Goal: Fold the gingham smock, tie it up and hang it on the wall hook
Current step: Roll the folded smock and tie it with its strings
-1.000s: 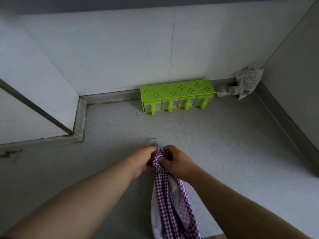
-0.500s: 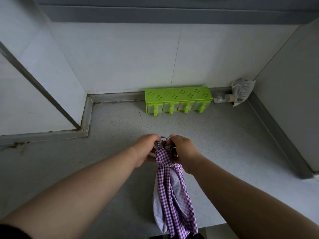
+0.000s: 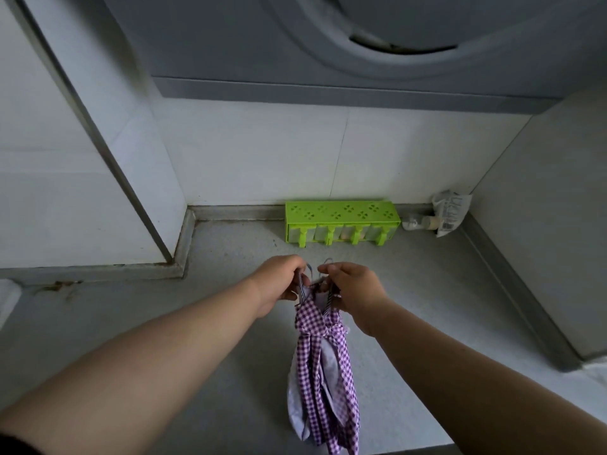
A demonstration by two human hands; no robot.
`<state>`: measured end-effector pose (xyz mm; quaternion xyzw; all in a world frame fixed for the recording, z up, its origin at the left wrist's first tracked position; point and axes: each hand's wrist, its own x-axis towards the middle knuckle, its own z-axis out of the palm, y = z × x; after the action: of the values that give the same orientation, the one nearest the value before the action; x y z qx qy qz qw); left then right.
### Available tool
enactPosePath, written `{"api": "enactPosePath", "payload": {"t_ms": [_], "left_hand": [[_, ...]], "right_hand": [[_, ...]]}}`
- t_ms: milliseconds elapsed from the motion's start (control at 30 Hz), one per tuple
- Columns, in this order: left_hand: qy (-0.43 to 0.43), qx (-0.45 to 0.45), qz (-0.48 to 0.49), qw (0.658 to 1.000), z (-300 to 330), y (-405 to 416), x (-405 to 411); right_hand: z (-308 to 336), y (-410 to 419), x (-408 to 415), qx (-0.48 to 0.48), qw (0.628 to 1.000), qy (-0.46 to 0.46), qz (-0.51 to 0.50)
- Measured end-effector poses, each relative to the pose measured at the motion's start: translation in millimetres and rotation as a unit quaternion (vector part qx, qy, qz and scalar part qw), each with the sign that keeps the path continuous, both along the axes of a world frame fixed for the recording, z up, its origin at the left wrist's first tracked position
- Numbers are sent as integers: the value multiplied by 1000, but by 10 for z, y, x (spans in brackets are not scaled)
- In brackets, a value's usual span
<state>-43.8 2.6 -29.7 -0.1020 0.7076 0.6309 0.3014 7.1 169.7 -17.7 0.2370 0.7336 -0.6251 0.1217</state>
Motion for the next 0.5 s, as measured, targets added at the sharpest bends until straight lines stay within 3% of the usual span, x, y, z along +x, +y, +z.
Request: {"api": "enactPosePath", "payload": {"t_ms": [200, 500], "left_hand": [[95, -45, -4, 994, 433, -58, 36], [149, -52, -4, 988, 782, 50, 260]], "right_hand": [[182, 75, -24, -37, 998, 49, -10], [432, 327, 29, -103, 992, 70, -8]]}}
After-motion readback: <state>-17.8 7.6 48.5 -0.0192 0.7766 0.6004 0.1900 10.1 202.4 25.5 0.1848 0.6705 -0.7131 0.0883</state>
